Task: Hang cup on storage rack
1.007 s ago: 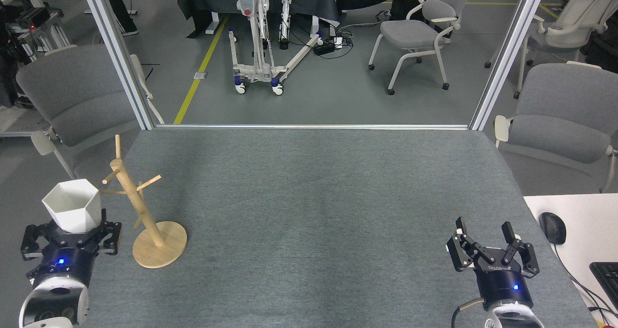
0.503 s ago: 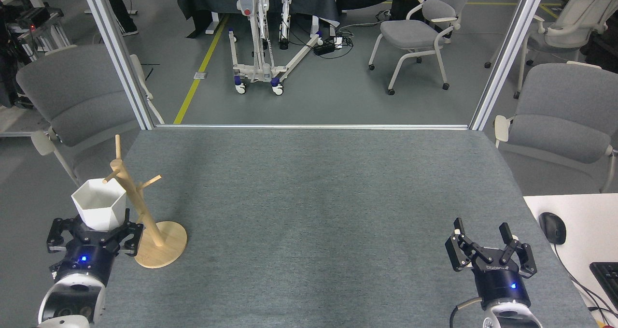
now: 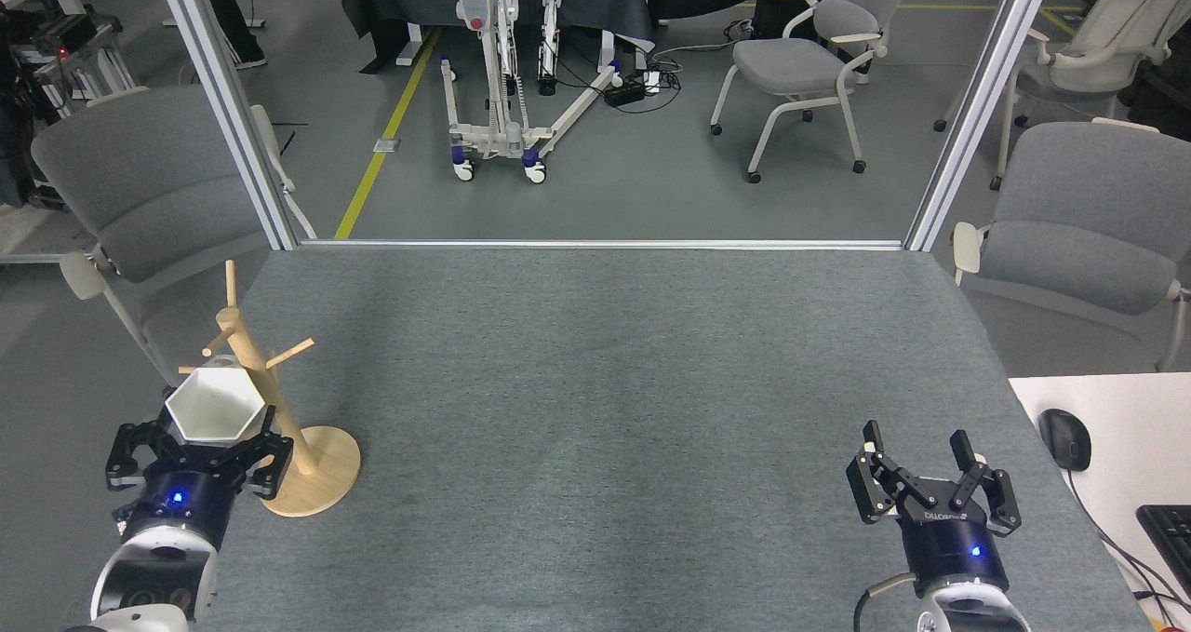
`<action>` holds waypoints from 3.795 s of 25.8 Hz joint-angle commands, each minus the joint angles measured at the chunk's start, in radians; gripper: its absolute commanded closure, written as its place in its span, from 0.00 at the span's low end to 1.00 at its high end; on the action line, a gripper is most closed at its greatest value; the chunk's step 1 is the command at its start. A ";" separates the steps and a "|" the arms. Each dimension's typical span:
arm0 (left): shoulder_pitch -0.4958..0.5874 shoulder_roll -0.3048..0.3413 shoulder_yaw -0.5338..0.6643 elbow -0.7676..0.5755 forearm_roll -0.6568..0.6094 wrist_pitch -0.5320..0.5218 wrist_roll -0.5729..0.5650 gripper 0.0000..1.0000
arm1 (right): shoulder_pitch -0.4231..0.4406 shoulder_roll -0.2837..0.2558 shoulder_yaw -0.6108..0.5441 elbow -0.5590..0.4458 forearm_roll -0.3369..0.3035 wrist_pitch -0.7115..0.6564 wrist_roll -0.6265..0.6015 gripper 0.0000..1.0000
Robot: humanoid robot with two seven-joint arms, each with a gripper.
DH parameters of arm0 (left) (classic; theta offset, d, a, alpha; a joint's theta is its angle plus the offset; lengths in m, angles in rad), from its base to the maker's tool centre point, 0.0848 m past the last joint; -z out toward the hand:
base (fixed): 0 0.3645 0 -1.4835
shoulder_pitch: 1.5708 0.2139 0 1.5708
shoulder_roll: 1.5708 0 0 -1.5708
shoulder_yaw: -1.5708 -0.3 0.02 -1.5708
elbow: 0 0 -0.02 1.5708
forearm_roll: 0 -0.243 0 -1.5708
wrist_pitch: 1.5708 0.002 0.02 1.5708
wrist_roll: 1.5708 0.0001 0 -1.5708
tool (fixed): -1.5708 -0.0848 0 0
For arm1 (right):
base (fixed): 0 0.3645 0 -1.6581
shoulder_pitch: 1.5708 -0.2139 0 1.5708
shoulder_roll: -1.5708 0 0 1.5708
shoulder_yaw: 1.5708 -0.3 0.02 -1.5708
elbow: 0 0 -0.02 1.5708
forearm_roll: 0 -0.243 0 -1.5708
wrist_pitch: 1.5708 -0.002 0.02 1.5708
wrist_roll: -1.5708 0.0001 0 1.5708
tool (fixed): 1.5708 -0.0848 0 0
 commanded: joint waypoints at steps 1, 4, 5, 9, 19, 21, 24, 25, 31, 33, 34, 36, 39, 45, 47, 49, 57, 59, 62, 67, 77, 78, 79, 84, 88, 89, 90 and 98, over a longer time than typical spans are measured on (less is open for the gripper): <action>0.000 0.000 0.001 0.013 0.006 0.002 0.002 0.02 | -0.001 0.002 0.000 0.002 0.008 0.000 -0.001 0.01; 0.000 0.002 0.001 0.043 0.008 0.003 0.004 0.02 | -0.003 0.016 -0.002 0.004 0.013 0.000 0.000 0.01; 0.000 0.002 0.005 0.052 0.008 0.003 0.004 0.02 | -0.014 0.019 0.001 0.004 0.016 0.000 0.000 0.01; 0.014 0.002 0.029 0.070 0.011 0.002 0.007 0.01 | -0.023 0.021 0.001 0.004 0.017 0.000 0.000 0.01; 0.073 0.008 0.107 0.060 0.160 -0.015 0.054 0.01 | -0.031 0.024 0.000 0.004 0.025 0.000 0.000 0.01; 0.069 0.008 0.107 0.052 0.163 -0.015 0.054 0.01 | -0.035 0.021 0.000 0.005 0.025 0.000 0.000 0.01; 0.055 0.009 0.107 0.040 0.163 -0.015 0.054 0.01 | -0.037 0.024 -0.002 0.007 0.025 0.000 0.000 0.01; 0.052 0.008 0.109 0.040 0.163 -0.015 0.053 0.01 | -0.041 0.025 -0.002 0.007 0.025 0.000 0.000 0.01; 0.017 0.011 0.107 0.020 0.163 -0.015 0.051 0.01 | -0.047 0.025 0.000 0.005 0.025 0.000 0.000 0.01; 0.018 0.012 0.107 0.006 0.163 -0.017 0.051 0.01 | -0.047 0.024 0.000 0.005 0.025 0.000 0.000 0.01; 0.020 0.012 0.107 0.001 0.164 -0.017 0.051 0.01 | -0.047 0.022 0.000 0.005 0.025 0.000 0.000 0.01; 0.026 0.012 0.107 -0.002 0.166 -0.025 0.053 0.01 | -0.047 0.024 0.000 0.005 0.025 0.000 0.000 0.01; 0.032 0.015 0.116 -0.002 0.203 -0.054 0.053 0.01 | -0.047 0.024 0.000 0.005 0.025 0.000 0.000 0.01; 0.073 0.012 0.247 -0.005 0.253 -0.189 0.053 0.01 | -0.047 0.022 0.000 0.005 0.025 0.000 0.000 0.01; 0.101 0.008 0.288 -0.002 0.279 -0.244 0.054 0.01 | -0.047 0.021 -0.002 0.005 0.025 0.000 0.000 0.01; 0.149 0.003 0.299 -0.003 0.301 -0.288 0.059 0.01 | -0.047 0.019 -0.002 0.005 0.025 0.000 0.000 0.01; 0.216 -0.080 0.178 -0.011 0.290 -0.293 0.117 0.01 | -0.049 0.012 -0.002 0.005 0.021 0.000 0.002 0.01; 0.213 -0.115 0.098 -0.023 0.286 -0.272 0.114 0.01 | -0.049 0.012 -0.004 0.005 0.021 0.000 0.002 0.01; 0.205 -0.158 -0.051 -0.042 0.255 -0.172 0.111 0.01 | -0.049 0.019 -0.005 0.005 0.022 0.000 0.002 0.01; 0.116 -0.225 -0.278 -0.011 0.198 0.043 0.102 0.01 | -0.054 0.009 -0.005 0.005 0.024 -0.004 0.080 0.01; -0.016 -0.285 -0.384 0.003 0.203 0.218 0.114 0.01 | -0.081 0.015 -0.005 0.005 0.022 -0.002 0.078 0.01; 0.001 -0.284 -0.384 -0.010 0.203 0.222 0.117 0.01 | -0.083 0.015 -0.005 0.005 0.022 -0.002 0.078 0.01; 0.027 -0.285 -0.387 -0.023 0.203 0.225 0.119 0.01 | -0.083 0.013 -0.007 0.005 0.019 -0.008 0.080 0.01; 0.080 -0.282 -0.387 -0.085 0.204 0.225 0.143 0.01 | -0.083 0.013 -0.010 0.005 0.019 -0.005 0.085 0.01; 0.083 -0.282 -0.387 -0.108 0.204 0.226 0.148 0.01 | -0.083 0.015 -0.013 0.005 0.014 -0.002 0.085 0.01; 0.084 -0.282 -0.387 -0.109 0.204 0.227 0.148 0.01 | -0.081 0.016 -0.013 0.005 0.014 -0.002 0.085 0.01; 0.084 -0.282 -0.387 -0.108 0.204 0.225 0.148 0.01 | -0.081 0.016 -0.011 0.005 0.014 -0.002 0.085 0.01; 0.086 -0.279 -0.394 -0.108 0.204 0.225 0.146 0.01 | -0.080 0.016 -0.010 0.005 0.014 -0.002 0.081 0.01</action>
